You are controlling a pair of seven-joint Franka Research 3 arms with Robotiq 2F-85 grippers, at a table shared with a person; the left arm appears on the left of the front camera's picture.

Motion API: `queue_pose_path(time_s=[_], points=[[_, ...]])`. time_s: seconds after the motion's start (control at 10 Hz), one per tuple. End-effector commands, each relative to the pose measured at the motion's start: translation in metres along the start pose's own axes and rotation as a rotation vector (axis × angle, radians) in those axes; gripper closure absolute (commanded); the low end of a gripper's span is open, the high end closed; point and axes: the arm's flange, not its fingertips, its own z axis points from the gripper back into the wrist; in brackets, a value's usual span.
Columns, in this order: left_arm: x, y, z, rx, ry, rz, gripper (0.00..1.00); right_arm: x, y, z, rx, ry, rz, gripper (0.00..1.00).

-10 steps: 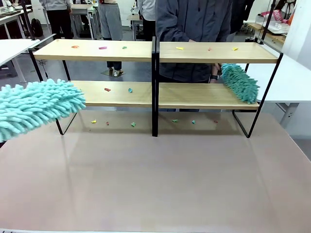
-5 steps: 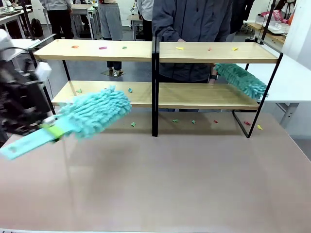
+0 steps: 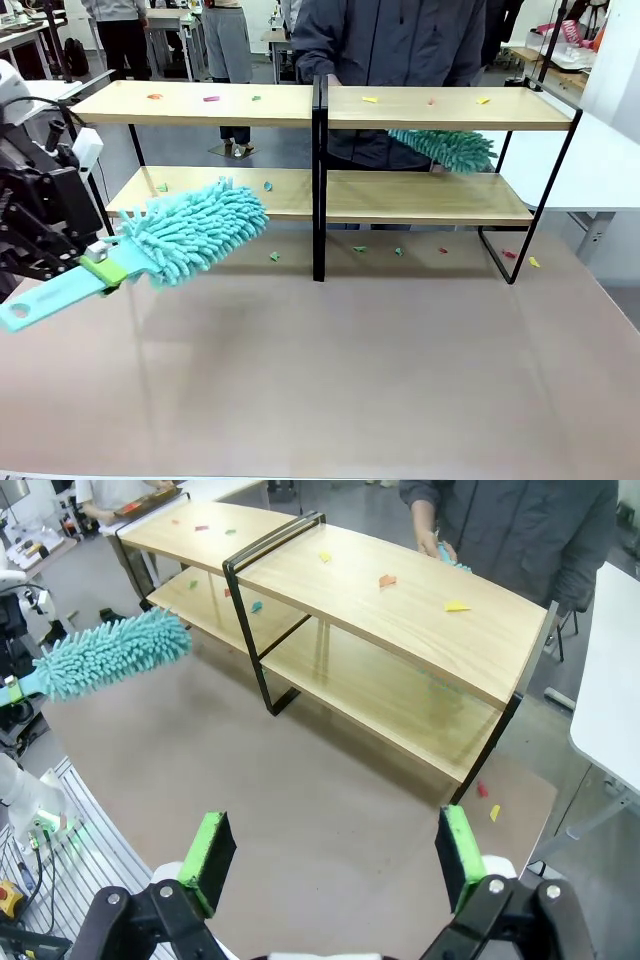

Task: Clean the shelves.
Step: Clean a randomly selected level of the Shelf with the Duster.

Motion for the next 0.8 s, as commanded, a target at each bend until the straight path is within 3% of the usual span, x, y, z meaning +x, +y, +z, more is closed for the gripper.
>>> queue_pose_path(time_s=[0.0, 0.4, 0.7], points=[[0.031, -0.015, -0.011, 0.008, -0.121, -0.052, 0.88, 0.001, 0.000, 0.000, 0.009, -0.004, 0.002, 0.00], [0.100, -0.022, -0.035, 0.062, -0.106, -0.104, 0.88, 0.001, 0.000, 0.000, 0.009, -0.004, 0.002, 0.00], [0.145, -0.024, -0.054, 0.141, -0.272, -0.101, 0.88, 0.001, 0.000, 0.000, 0.009, -0.004, 0.002, 0.00]])
